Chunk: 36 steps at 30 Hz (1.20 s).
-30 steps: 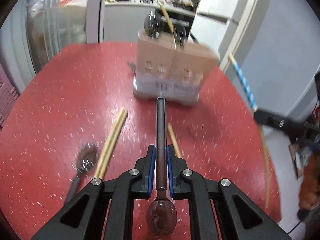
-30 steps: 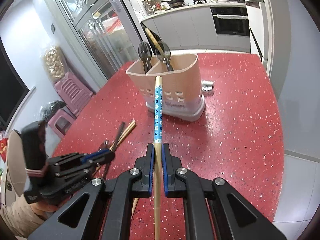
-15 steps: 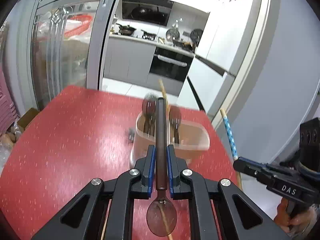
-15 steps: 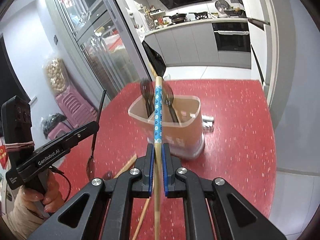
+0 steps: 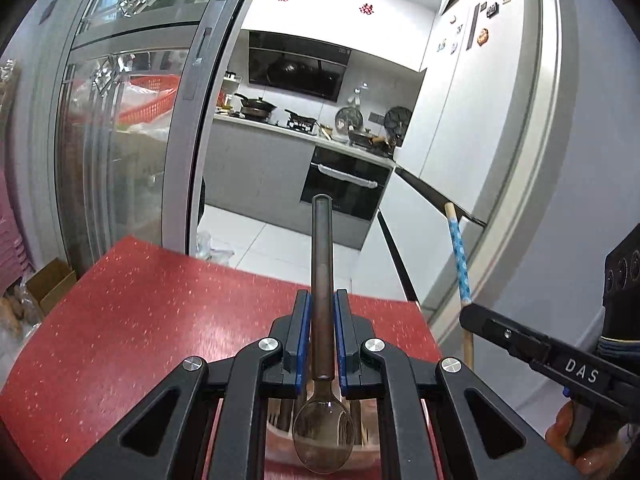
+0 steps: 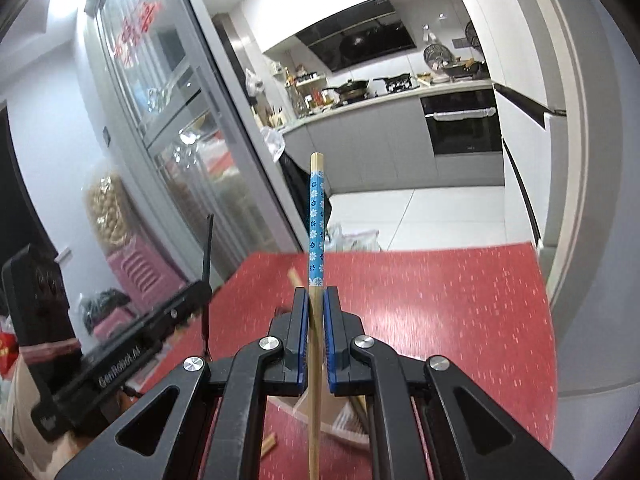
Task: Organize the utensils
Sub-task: 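Carry the spoon and blue chopstick over the beige caddy and lower them in, then open both tools to release the spoon and chopstick into the caddy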
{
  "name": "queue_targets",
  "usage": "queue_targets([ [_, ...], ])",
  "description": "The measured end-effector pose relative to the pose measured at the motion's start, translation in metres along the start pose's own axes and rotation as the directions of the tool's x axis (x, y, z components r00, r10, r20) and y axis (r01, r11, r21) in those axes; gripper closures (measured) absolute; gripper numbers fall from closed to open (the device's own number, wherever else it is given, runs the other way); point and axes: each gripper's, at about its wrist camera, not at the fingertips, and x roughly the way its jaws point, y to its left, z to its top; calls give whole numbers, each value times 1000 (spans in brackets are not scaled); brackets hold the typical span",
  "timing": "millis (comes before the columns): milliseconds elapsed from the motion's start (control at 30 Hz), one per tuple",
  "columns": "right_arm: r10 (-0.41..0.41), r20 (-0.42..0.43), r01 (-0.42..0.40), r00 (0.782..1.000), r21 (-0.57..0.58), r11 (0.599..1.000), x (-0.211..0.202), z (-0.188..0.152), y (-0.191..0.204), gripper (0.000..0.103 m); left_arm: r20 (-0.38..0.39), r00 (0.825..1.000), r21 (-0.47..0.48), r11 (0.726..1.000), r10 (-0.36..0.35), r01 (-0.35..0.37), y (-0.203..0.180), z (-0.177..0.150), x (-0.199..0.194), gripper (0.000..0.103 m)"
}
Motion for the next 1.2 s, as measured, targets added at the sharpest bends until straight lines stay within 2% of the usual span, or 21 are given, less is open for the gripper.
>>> queue_targets([
  [233, -39, 64, 42, 997, -42, 998, 33, 14, -2, 95, 30, 999, 0, 1000, 17, -17, 5, -6, 33, 67],
  [533, -98, 96, 111, 991, -136, 985, 69, 8, -6, 95, 59, 997, -14, 999, 48, -48, 16, -17, 59, 67],
  [733, -122, 74, 134, 990, -186, 973, 85, -14, -9, 95, 45, 997, 12, 998, 64, -65, 17, -36, 64, 67],
  [1033, -139, 33, 143, 990, -204, 969, 79, -47, -15, 95, -10, 996, 48, 995, 89, -88, 16, -57, 61, 67],
  [1200, -130, 6, 129, 991, -203, 971, 74, -54, -13, 95, -44, 993, 62, 993, 106, -104, 16, -63, 60, 67],
])
